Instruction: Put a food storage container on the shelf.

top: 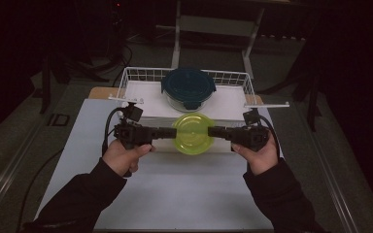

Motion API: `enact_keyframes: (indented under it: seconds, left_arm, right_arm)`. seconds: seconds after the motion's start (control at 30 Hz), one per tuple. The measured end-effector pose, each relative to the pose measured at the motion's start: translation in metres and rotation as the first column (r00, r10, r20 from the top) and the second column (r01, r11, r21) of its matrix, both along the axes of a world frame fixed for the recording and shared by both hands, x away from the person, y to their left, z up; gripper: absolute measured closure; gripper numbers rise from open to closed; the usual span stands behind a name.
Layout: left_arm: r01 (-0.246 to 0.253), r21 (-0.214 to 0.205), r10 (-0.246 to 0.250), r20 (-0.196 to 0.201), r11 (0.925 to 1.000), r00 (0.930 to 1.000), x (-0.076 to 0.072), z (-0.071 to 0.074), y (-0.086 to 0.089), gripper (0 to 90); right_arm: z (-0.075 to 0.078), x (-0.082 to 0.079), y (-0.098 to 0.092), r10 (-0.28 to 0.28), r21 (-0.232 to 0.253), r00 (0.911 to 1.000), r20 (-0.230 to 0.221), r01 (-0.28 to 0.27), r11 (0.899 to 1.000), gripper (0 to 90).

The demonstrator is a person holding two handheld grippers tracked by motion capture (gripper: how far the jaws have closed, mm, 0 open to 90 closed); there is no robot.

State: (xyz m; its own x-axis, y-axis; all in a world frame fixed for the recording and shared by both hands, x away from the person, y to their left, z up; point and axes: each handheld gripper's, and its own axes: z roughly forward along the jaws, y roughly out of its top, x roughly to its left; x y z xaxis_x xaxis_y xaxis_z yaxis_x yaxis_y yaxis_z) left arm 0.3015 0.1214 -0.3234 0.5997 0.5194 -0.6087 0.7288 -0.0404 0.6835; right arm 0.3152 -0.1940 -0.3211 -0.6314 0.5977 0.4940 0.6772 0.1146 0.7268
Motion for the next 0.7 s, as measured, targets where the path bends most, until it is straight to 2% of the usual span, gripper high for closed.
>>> enact_keyframes:
  seconds: [0.07,0.1,0.13,0.17,0.27,0.33,0.5,0.7]
  left_arm:
    - [-0.003,-0.005,0.003,0.014,1.0000,0.9999,0.003,0.010,0.001,81.8]
    - [-0.003,-0.005,0.003,0.014,1.0000,0.9999,0.003,0.010,0.001,81.8]
    - [-0.009,-0.010,0.009,0.032,0.9999,0.9995,0.007,0.021,0.002,81.8]
    - [-0.010,-0.008,0.010,0.038,0.9999,0.9992,0.008,0.024,0.002,81.8]
    - [-0.019,-0.009,0.019,0.062,0.9998,0.9979,0.013,0.035,0.002,81.9]
    - [-0.024,-0.008,0.025,0.069,0.9997,0.9973,0.018,0.040,0.002,81.9]
    - [-0.028,-0.004,0.028,0.070,0.9996,0.9971,0.031,0.051,0.003,81.9]
    - [-0.052,0.001,0.052,0.088,0.9986,0.9948,0.051,0.072,0.001,81.8]
  right_arm:
    - [0.009,0.004,0.001,-0.002,0.005,0.9999,0.014,0.002,1.000,81.0]
    - [0.009,0.004,0.001,-0.002,0.005,0.9999,0.014,0.002,1.000,81.0]
    - [0.013,0.005,0.001,-0.002,0.006,0.9998,0.021,0.002,1.000,81.0]
    - [0.025,0.010,0.002,-0.004,0.013,0.9994,0.035,0.004,1.000,81.0]
    - [0.035,0.016,0.003,-0.009,0.019,0.9987,0.050,0.009,1.000,80.9]
    - [0.041,0.021,0.004,-0.017,0.011,0.9979,0.063,0.016,1.000,80.8]
    - [0.050,0.033,0.006,-0.028,0.018,0.9975,0.064,0.027,0.999,80.7]
    - [0.067,0.054,0.008,-0.055,0.024,0.9953,0.079,0.053,0.998,80.4]
